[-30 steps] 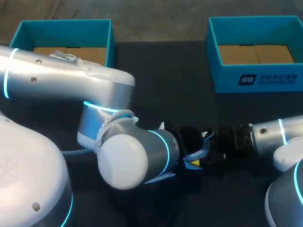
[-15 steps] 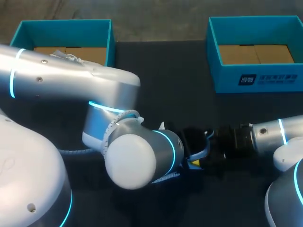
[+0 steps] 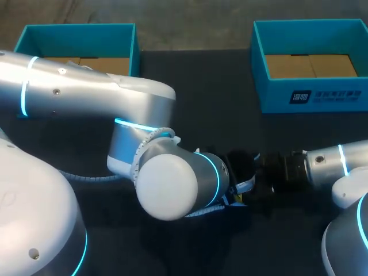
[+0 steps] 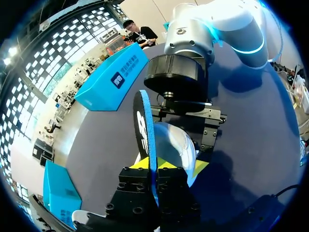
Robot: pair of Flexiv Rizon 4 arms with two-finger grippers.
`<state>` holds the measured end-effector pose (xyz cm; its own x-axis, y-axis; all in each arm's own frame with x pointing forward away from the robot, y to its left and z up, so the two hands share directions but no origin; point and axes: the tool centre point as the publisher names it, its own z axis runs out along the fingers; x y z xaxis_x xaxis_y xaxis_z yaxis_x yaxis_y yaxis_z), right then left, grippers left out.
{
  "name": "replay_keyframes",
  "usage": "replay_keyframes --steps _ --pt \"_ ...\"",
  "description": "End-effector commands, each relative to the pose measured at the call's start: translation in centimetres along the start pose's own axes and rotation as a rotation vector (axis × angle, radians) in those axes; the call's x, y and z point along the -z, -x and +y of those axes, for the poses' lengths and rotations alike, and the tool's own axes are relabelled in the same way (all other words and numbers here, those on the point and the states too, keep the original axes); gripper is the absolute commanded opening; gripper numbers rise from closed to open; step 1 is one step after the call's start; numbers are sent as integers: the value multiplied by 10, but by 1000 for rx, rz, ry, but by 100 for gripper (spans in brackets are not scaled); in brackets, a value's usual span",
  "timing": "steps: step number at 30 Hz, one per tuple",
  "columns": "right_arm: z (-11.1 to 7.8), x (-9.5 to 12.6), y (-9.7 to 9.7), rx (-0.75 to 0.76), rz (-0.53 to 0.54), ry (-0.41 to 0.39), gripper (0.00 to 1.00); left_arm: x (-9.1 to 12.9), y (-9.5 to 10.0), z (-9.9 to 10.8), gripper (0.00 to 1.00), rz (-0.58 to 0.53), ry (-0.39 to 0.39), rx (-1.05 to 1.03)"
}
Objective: Take the shoe out of the shoebox, open the shoe tongue, remove and reinsert the insole, then place the shoe into the shoebox
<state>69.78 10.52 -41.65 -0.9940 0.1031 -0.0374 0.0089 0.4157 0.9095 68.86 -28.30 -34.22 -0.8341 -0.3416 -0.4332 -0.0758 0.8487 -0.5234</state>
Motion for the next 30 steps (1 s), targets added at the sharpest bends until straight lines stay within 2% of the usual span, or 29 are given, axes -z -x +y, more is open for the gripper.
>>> replay_keyframes --steps 1,9,17,25,30 --pt "1 0 -2 1 -3 -3 0 11 5 2 0 20 -13 4" --pt "1 0 -2 1 -3 -3 0 37 11 -19 0 84 -54 24" --pt "1 0 -2 1 -3 -3 0 56 18 -46 0 159 -58 30" --pt "1 0 -2 1 -3 -3 0 69 37 -74 0 322 -36 52" --pt "1 0 -2 1 -3 -3 0 78 53 -90 0 422 -52 78"
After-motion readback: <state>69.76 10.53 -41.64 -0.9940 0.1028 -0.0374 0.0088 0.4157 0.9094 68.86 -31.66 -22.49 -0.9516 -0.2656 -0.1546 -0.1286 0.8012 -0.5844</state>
